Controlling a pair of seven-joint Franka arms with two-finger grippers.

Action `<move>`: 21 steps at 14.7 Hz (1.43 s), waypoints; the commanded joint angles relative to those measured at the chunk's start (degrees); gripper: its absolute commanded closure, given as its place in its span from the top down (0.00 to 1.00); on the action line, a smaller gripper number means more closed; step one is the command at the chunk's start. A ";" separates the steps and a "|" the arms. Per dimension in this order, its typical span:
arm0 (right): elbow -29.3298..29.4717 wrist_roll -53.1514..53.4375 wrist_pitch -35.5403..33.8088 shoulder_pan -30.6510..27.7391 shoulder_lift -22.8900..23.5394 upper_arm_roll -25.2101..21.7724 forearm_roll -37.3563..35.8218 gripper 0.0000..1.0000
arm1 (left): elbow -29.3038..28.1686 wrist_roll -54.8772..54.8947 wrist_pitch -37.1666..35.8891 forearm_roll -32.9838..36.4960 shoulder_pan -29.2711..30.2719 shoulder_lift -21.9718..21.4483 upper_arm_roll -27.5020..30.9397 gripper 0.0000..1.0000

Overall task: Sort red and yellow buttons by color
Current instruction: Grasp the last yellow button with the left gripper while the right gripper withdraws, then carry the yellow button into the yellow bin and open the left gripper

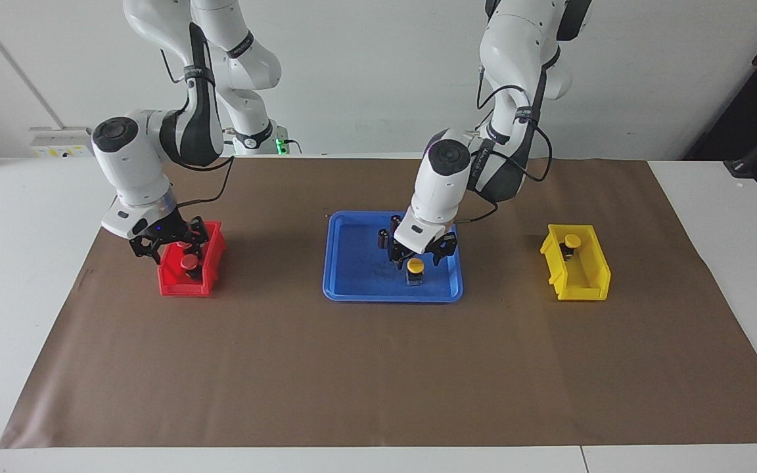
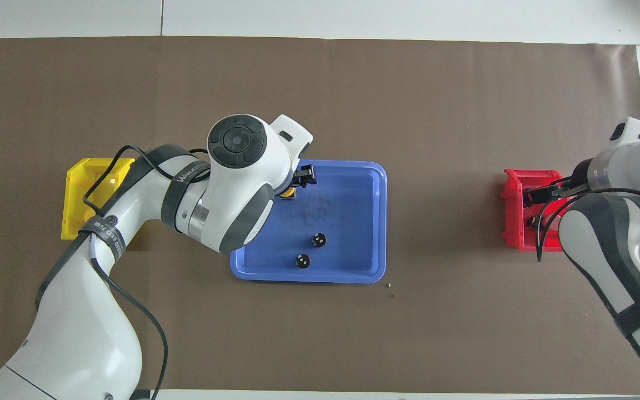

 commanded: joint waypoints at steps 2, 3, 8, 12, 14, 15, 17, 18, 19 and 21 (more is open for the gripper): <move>16.11 5.44 -19.88 -0.01 -0.50 0.61 0.08 1.00 | 0.77 -3.14 0.36 0.60 -0.48 0.84 0.48 0.41; 19.37 6.59 -23.15 0.25 -0.50 0.61 0.08 1.00 | 0.77 -3.41 0.10 0.69 -0.56 0.84 0.48 0.18; 30.81 8.53 -36.34 -0.27 -0.41 0.26 0.26 1.00 | 8.13 -2.89 -10.50 0.78 0.48 0.49 0.57 0.01; 32.23 8.79 -38.65 -2.29 -0.32 0.25 0.34 1.00 | 8.77 9.90 -21.95 1.04 5.65 -5.65 1.01 0.01; 31.79 11.94 -38.39 -2.12 -1.11 0.08 0.34 1.00 | 8.33 17.47 -23.89 1.04 11.27 -6.89 0.92 0.01; 31.62 12.57 -38.30 -2.03 -1.03 0.34 0.26 1.00 | 8.50 20.55 -24.16 1.04 13.56 -6.98 1.01 0.01; 31.44 12.84 -38.39 -1.85 -0.68 0.34 0.34 1.00 | 8.33 26.27 -24.16 1.04 18.83 -7.51 0.92 0.01; 31.44 13.27 -38.30 -2.29 -0.68 0.43 0.43 1.00 | 8.24 27.95 -24.16 1.04 20.86 -7.68 0.92 0.01; 31.53 13.37 -38.30 -2.64 -0.59 0.26 0.43 1.00 | 7.98 28.83 -23.64 1.04 23.23 -7.69 0.92 0.01; 31.44 13.37 -38.56 -3.43 -0.68 -0.18 0.34 1.00 | 6.49 28.32 -23.02 1.04 27.01 -8.03 1.01 0.01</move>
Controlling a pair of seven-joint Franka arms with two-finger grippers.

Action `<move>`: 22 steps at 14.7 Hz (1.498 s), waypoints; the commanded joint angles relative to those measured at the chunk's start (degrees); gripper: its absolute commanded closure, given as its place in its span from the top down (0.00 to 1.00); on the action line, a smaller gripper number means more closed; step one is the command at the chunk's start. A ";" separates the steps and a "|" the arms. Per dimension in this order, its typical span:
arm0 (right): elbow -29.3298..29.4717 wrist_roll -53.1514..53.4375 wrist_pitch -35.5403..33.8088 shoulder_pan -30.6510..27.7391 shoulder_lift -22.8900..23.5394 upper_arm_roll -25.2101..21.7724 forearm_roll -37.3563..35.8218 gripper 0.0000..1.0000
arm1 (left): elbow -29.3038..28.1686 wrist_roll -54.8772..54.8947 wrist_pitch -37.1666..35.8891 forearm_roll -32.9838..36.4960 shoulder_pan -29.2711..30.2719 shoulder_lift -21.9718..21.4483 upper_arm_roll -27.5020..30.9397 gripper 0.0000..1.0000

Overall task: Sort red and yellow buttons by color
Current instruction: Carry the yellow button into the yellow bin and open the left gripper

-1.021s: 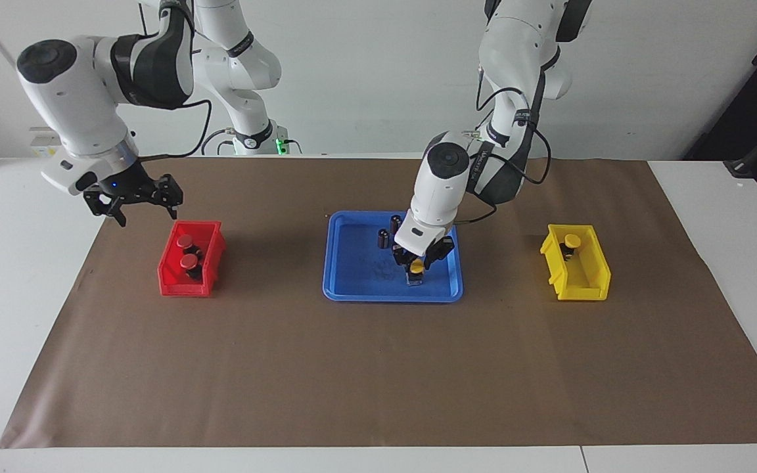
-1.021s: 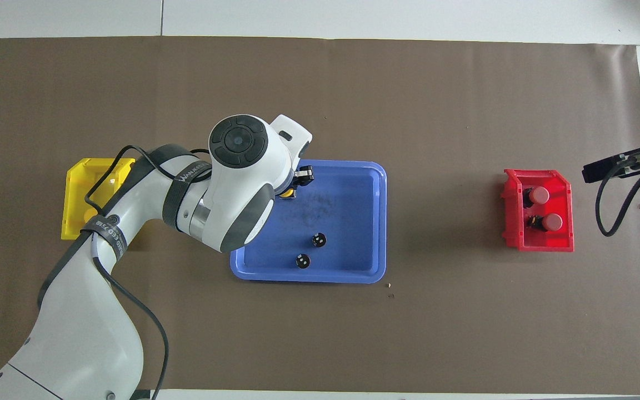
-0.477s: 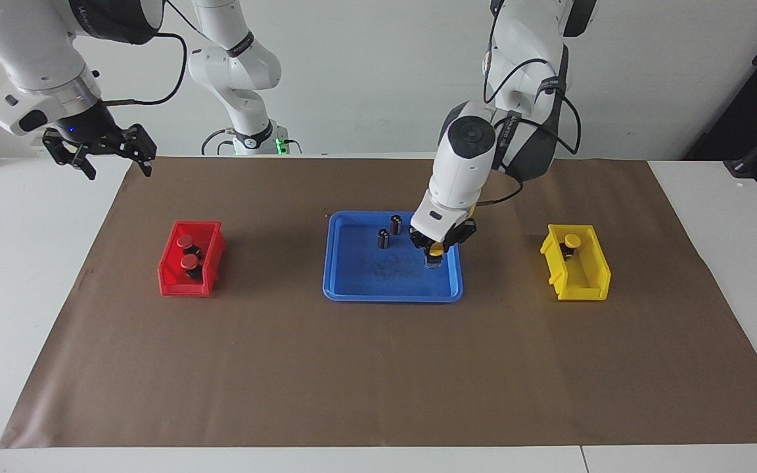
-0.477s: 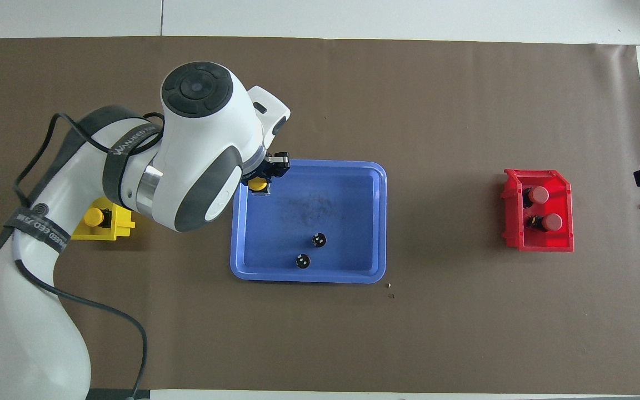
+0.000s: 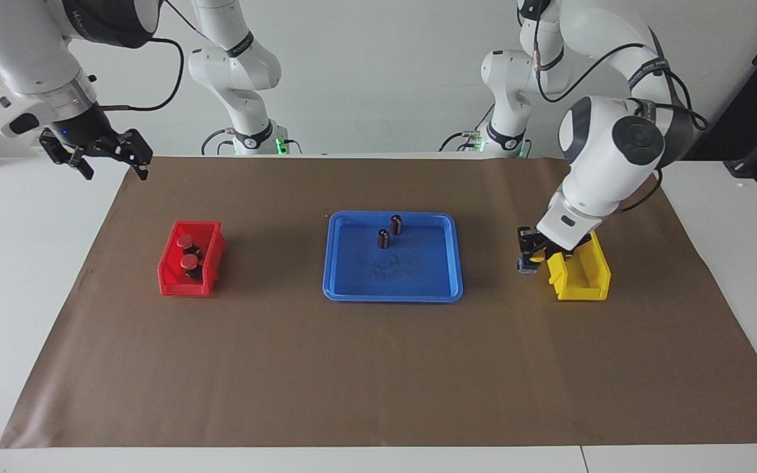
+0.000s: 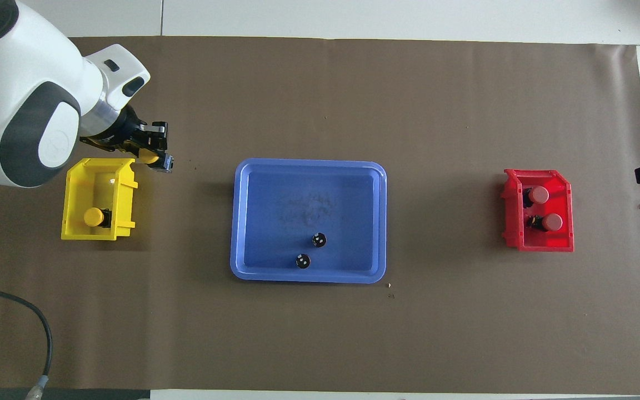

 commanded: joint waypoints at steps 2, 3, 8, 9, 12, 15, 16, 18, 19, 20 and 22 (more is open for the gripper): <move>1.20 -0.12 -1.09 -2.05 0.41 0.43 0.32 1.00 | -3.11 0.96 1.02 0.55 6.26 -1.77 -0.65 0.01; 0.85 -0.04 -1.26 -1.70 0.06 0.43 0.23 1.00 | -3.38 1.06 1.98 0.55 6.98 -1.77 -0.65 0.01; 1.03 0.67 -0.39 -1.52 0.23 0.96 0.23 1.00 | -10.99 4.75 8.82 0.55 8.48 -4.48 -0.30 0.01; 0.94 0.67 -0.13 -1.44 0.32 0.96 0.23 1.00 | -13.55 4.75 11.37 0.55 9.26 -5.28 -0.30 0.01; 0.94 0.67 0.23 -1.17 0.41 1.14 0.32 1.00 | -16.47 4.75 14.12 0.55 10.59 -6.17 -0.30 0.01; 1.20 0.67 0.14 -1.26 0.50 2.53 0.23 1.00 | -17.78 4.83 14.38 0.55 11.02 -6.34 -0.30 0.01; 1.38 0.67 0.05 -1.26 0.50 2.63 0.23 1.00 | -19.36 4.92 15.86 0.55 11.20 -6.52 -0.30 0.01; 1.38 0.67 -0.03 -1.35 0.58 2.63 0.23 1.00 | -22.96 5.19 20.95 0.55 11.29 -6.96 -0.30 0.01; 1.38 0.67 -0.12 -1.26 0.50 2.63 0.23 1.00 | -23.24 5.36 21.58 0.55 11.29 -6.52 -0.30 0.01; 1.38 0.67 -0.21 -1.26 0.50 2.63 0.23 1.00 | -24.02 5.71 21.94 0.55 11.29 -6.43 -0.30 0.01; 1.38 0.67 -0.21 -1.26 0.50 2.72 0.23 1.00 | -24.56 5.71 22.29 0.55 11.29 -6.52 -0.30 0.32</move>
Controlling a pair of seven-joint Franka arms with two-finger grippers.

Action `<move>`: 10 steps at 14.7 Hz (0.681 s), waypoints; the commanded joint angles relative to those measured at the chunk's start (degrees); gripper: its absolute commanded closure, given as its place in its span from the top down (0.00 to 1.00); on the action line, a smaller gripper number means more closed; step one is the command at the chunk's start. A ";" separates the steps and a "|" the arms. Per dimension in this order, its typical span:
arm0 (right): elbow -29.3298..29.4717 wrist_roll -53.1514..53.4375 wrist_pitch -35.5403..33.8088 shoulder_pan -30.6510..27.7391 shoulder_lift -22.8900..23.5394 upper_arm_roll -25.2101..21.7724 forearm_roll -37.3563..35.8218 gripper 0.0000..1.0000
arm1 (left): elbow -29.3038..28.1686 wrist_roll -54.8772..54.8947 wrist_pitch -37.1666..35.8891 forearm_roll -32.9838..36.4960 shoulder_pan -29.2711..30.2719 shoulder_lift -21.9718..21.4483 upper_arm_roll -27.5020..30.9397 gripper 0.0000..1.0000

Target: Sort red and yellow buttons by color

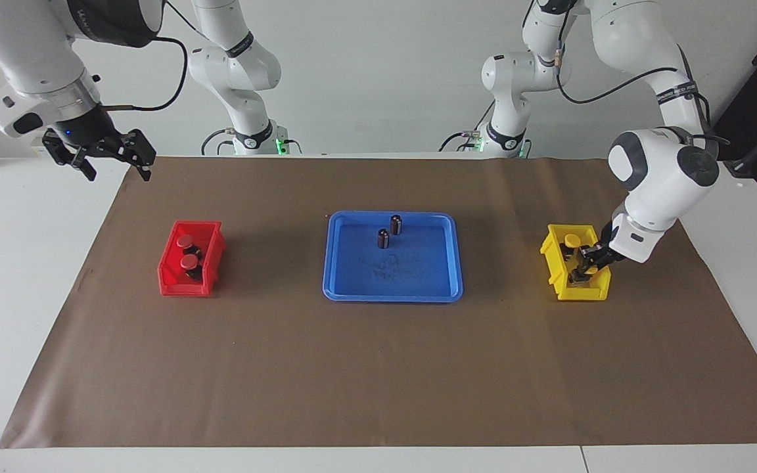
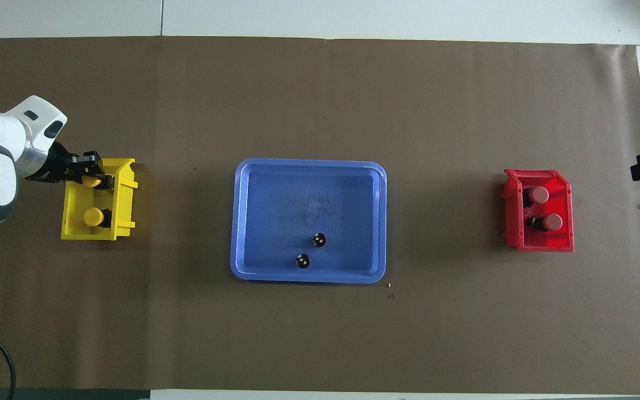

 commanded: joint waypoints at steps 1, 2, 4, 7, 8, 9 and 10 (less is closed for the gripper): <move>0.97 0.72 -0.53 -0.17 0.49 0.35 0.23 1.00 | -2.33 1.25 1.73 0.55 0.68 -2.07 -0.34 0.52; 0.97 0.64 -0.53 -0.17 0.49 0.43 0.23 1.00 | -2.07 1.16 1.65 0.55 0.59 -1.98 -0.43 0.63; 0.97 0.64 -0.53 -0.34 0.49 0.70 0.49 1.00 | -1.11 1.16 1.03 0.55 0.59 -1.81 -0.43 0.65; 0.97 0.72 -0.62 -0.17 0.49 0.78 0.49 1.00 | 2.66 1.25 -1.93 0.55 0.59 -1.81 -0.43 0.65; 1.15 0.72 -0.71 -0.17 0.49 0.96 0.49 1.00 | 5.46 1.42 -5.18 0.64 0.59 -1.72 -0.43 0.69; 1.32 0.81 -0.71 -0.25 0.58 1.66 0.58 1.00 | 9.32 2.30 -9.38 0.64 -0.10 -1.20 -0.43 0.96; 1.41 1.25 -1.05 -0.34 0.67 1.84 0.67 1.00 | 11.71 2.65 -11.86 0.73 -0.20 -1.02 -0.34 1.00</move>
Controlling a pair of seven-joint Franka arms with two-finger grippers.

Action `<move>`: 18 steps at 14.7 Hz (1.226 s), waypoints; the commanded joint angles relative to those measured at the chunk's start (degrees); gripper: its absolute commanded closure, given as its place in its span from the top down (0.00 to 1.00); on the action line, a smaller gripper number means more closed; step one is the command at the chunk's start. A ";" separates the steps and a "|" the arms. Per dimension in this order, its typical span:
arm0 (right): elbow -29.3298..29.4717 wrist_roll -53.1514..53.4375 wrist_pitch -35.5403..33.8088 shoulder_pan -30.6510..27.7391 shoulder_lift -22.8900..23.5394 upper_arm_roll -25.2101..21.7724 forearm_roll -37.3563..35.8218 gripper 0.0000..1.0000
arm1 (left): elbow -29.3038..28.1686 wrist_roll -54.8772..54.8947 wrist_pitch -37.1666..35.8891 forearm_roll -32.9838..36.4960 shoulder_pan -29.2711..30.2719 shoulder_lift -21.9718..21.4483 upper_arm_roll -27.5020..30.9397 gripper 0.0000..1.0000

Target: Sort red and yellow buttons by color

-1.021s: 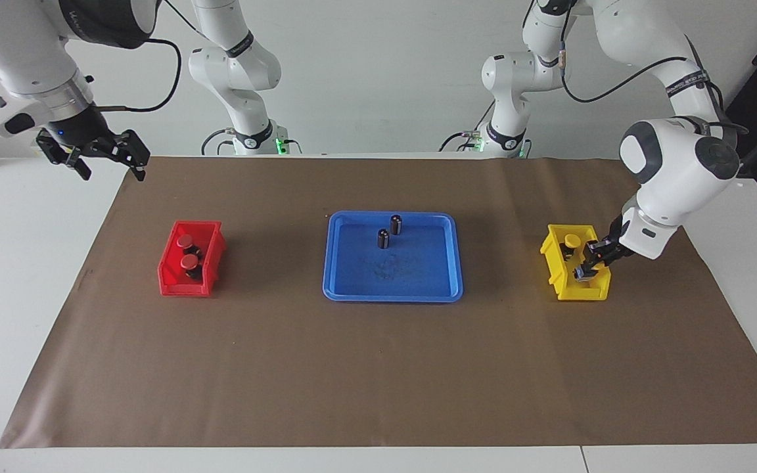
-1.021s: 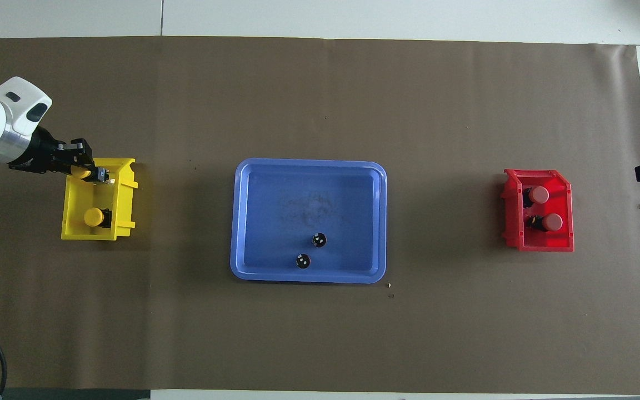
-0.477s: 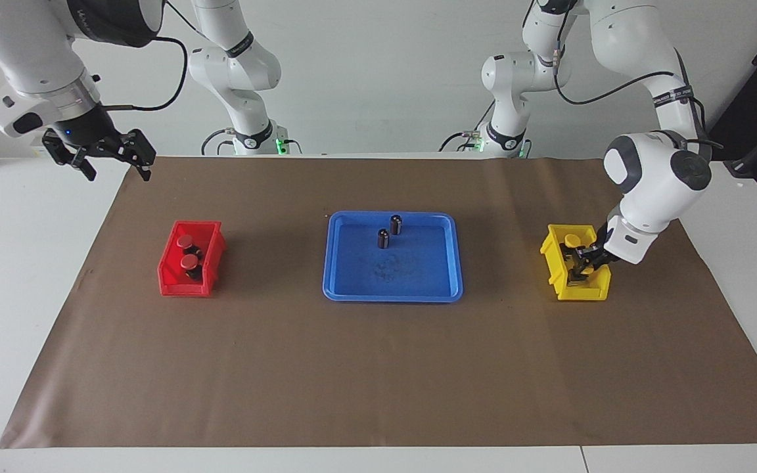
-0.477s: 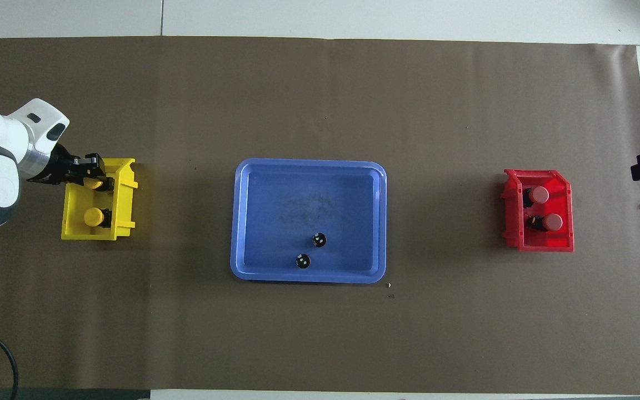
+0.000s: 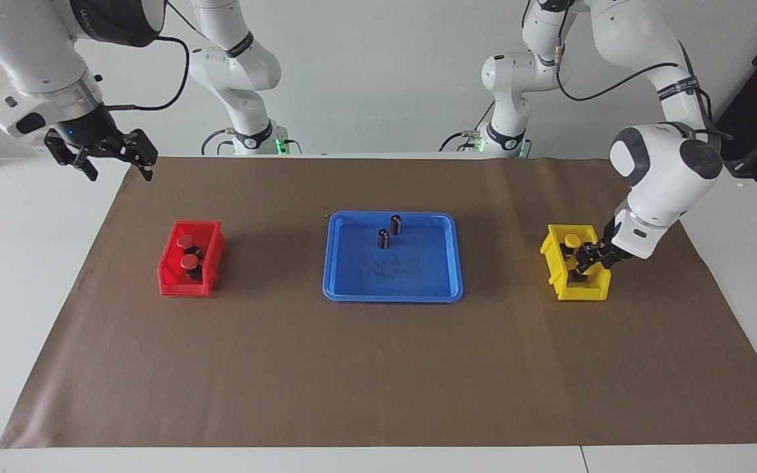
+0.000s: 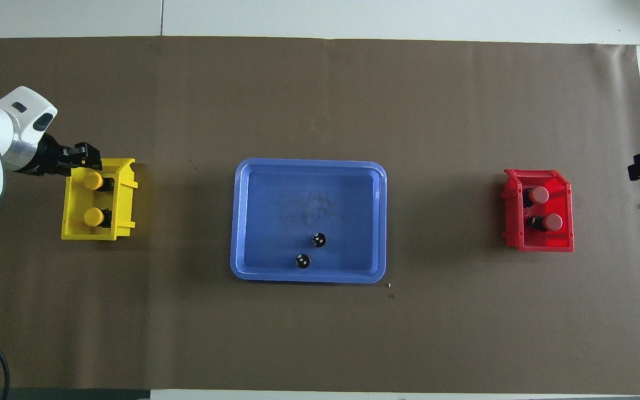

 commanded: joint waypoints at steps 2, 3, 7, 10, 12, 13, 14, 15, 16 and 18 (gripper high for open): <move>1.84 1.49 -1.72 -0.36 0.67 1.08 0.54 1.00 | 9.85 3.43 -10.52 1.25 -0.23 -0.39 -0.51 1.00; 2.01 1.49 -1.81 -0.36 0.76 1.08 0.62 1.00 | 10.47 4.75 -11.32 1.26 -0.23 -1.09 -0.86 1.00; 2.19 1.75 -1.81 -0.54 0.76 1.08 2.63 1.00 | 16.96 5.03 -19.03 1.96 -1.38 -5.49 -0.77 1.00; 2.54 2.11 -2.07 -0.45 0.76 1.08 2.83 1.00 | 24.43 5.20 -28.35 2.40 -1.55 -5.32 -1.21 1.00; 2.54 2.19 -2.07 -0.27 0.76 1.17 3.17 1.00 | 27.00 5.20 -31.18 2.49 -1.47 -5.32 -2.26 1.00; 2.54 2.19 -1.99 -0.27 0.76 1.17 3.35 1.00 | 27.00 5.20 -31.54 2.57 -1.46 -5.49 -2.35 1.00; 2.54 2.19 -1.99 -0.27 0.76 1.26 3.35 1.00 | 27.00 5.20 -31.54 3.71 -1.46 -5.58 -2.61 1.00; 2.46 2.11 -1.99 -0.36 0.76 1.26 3.26 1.00 | 27.00 5.46 -31.80 5.72 -1.55 -5.58 -3.49 1.00; 2.46 2.02 -1.90 -0.36 0.76 1.26 2.91 1.00 | 27.00 5.73 -31.80 6.78 -1.47 -5.58 -4.19 1.00; 2.46 2.11 -1.99 -0.19 0.76 1.26 2.47 1.00 | 27.00 5.64 -31.63 6.80 -1.38 -5.76 -4.37 1.00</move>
